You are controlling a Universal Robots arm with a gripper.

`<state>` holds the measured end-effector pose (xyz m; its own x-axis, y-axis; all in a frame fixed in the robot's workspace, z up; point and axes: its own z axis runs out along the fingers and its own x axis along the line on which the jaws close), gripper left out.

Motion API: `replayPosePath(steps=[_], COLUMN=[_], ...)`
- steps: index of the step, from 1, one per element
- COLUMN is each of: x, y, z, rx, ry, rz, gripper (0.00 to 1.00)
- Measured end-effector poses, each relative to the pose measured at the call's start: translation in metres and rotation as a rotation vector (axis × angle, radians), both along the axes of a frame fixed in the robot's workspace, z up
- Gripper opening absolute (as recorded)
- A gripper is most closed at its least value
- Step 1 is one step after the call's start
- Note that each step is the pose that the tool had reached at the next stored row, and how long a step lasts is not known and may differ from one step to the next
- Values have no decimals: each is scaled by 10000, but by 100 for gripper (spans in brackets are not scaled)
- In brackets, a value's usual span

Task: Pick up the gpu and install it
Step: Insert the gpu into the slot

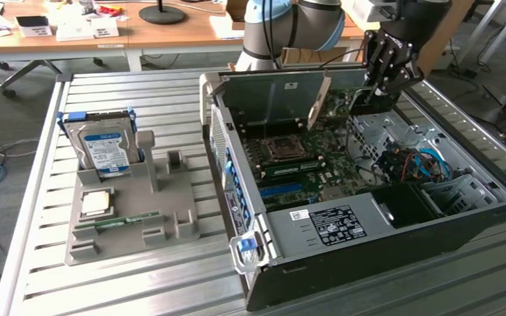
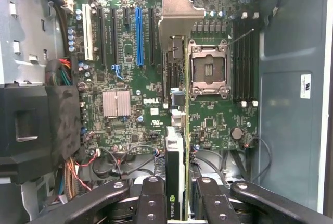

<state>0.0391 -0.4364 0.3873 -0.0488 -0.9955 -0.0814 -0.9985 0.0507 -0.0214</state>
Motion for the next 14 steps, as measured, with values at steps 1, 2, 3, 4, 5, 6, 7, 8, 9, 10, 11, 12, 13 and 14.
replayPosePath(steps=[1,2,3,4,5,6,7,8,9,10,11,12,13,14], x=[-1,-2,-2,-2,-2,-3,-3,-3,-4,-4,-5,-6,-6,-7], y=[0,0,0,0,0,0,0,0,0,0,0,0,0,0], z=[-7,-13,-18,-22,-26,-28,-31,-35,-38,-44,-50,-58,-64,-67], rx=[1,1,0,0,-1,-1,-1,0,0,1,0,0,-1,-1], ry=[0,0,0,0,1,0,1,0,0,0,0,0,0,0], rz=[0,0,1,1,1,1,1,1,0,0,0,1,1,1], gripper=[27,27,27,27,27,27,27,27,27,27,27,27,27,27])
